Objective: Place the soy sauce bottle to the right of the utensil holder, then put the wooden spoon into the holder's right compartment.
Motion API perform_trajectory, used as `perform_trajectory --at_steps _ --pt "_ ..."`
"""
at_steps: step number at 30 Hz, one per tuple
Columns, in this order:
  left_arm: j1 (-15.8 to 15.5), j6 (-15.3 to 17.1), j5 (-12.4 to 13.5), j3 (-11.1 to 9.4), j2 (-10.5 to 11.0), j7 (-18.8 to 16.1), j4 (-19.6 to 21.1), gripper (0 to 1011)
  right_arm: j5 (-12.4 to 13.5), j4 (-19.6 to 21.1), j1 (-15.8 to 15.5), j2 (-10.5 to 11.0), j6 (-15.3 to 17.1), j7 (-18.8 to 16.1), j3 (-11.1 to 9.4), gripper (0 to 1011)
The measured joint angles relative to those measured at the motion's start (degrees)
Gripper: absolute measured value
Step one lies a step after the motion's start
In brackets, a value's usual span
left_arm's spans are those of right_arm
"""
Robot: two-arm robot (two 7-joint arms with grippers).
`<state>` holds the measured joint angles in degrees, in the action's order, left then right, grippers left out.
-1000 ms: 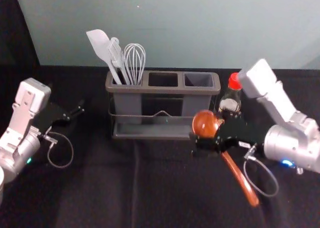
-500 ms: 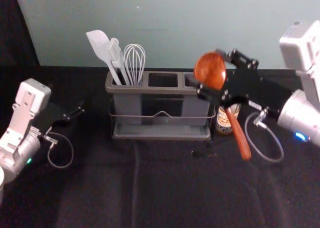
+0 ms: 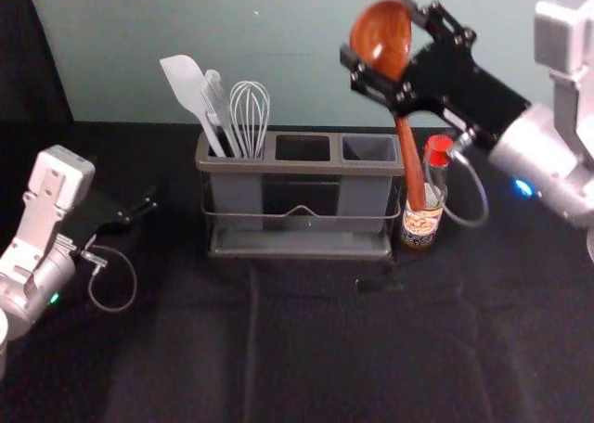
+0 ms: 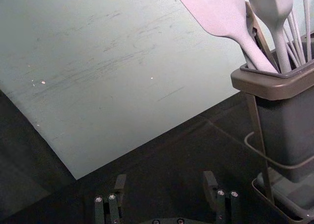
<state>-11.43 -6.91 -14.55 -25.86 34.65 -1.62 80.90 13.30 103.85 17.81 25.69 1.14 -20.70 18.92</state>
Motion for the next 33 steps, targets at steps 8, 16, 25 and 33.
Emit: perform_trajectory --at_steps 8,16,25,33 --pt "0.00 0.00 0.00 0.00 0.00 0.00 0.00 1005 -1.49 -7.22 5.42 -4.59 -3.23 -0.15 1.31 842" --pt "0.00 0.00 0.00 0.00 0.00 0.00 0.00 1005 -2.86 -14.28 9.55 -7.93 -6.15 -0.50 2.46 842" --pt "0.00 0.00 0.00 0.00 0.00 0.00 0.00 1005 -6.96 -20.28 12.45 -11.31 -10.01 1.72 3.03 842" --pt "0.00 0.00 0.00 0.00 0.00 0.00 0.00 1005 -9.84 -22.85 13.11 -12.86 -11.99 3.04 3.06 842"
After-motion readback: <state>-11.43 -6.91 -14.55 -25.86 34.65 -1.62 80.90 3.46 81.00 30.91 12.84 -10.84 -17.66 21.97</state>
